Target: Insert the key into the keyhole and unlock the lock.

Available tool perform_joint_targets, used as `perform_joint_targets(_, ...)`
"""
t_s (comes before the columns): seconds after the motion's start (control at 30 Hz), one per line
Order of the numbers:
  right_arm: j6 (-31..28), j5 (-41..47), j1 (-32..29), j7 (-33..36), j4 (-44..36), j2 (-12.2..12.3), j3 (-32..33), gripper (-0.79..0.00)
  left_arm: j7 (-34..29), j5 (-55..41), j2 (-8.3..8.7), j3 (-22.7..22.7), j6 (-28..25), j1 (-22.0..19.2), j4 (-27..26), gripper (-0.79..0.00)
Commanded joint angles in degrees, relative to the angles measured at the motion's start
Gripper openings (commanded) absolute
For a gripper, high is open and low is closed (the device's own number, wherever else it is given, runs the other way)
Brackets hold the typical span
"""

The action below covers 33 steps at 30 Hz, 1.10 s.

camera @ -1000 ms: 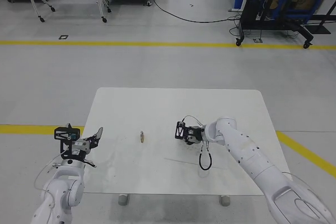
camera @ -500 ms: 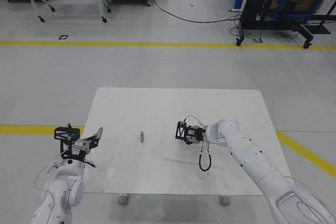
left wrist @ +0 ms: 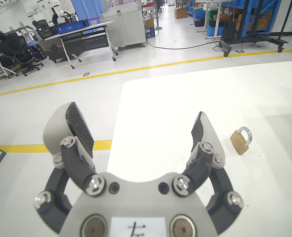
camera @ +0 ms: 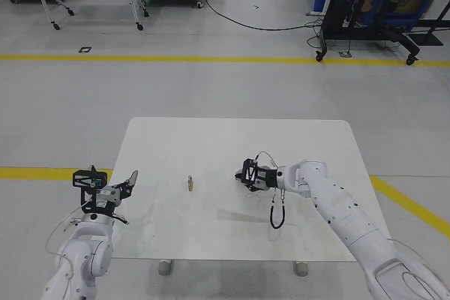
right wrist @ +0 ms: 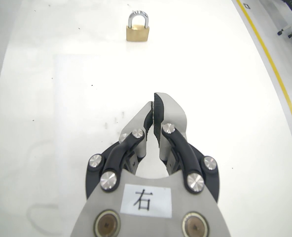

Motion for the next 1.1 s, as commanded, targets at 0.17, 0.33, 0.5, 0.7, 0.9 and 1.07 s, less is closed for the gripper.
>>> perform_joint_targets(0.17, -4.20, -5.20, 1.46, -19.93, 6.03, 1.05, -0.73, -0.785, 0.00, 0.00, 0.00, 0.00, 0.00, 0.00, 0.00, 0.000)
perform_joint_targets(0.33, -1.73, -10.73, 2.82, -33.52, 10.60, 1.27, -2.94, -0.785, 0.00, 0.00, 0.00, 0.00, 0.00, 0.00, 0.00, 0.000)
perform_joint_targets(0.5, -0.06, -13.52, 4.54, -44.48, 14.90, 0.72, -6.08, -0.785, 0.00, 0.00, 0.00, 0.00, 0.00, 0.00, 0.00, 0.000)
perform_joint_targets(0.7, 6.67, -12.62, 5.51, -53.48, 19.55, -0.73, -10.67, -0.785, 0.00, 0.00, 0.00, 0.00, 0.00, 0.00, 0.00, 0.000)
perform_joint_targets(0.9, 9.11, -9.03, 7.21, -55.92, 23.78, -2.04, -14.97, -0.785, 0.00, 0.00, 0.00, 0.00, 0.00, 0.00, 0.00, 0.000)
perform_joint_targets(1.07, 9.03, -7.94, 7.64, -55.85, 24.78, -2.19, -15.62, -0.785, 0.00, 0.00, 0.00, 0.00, 0.00, 0.00, 0.00, 0.000)
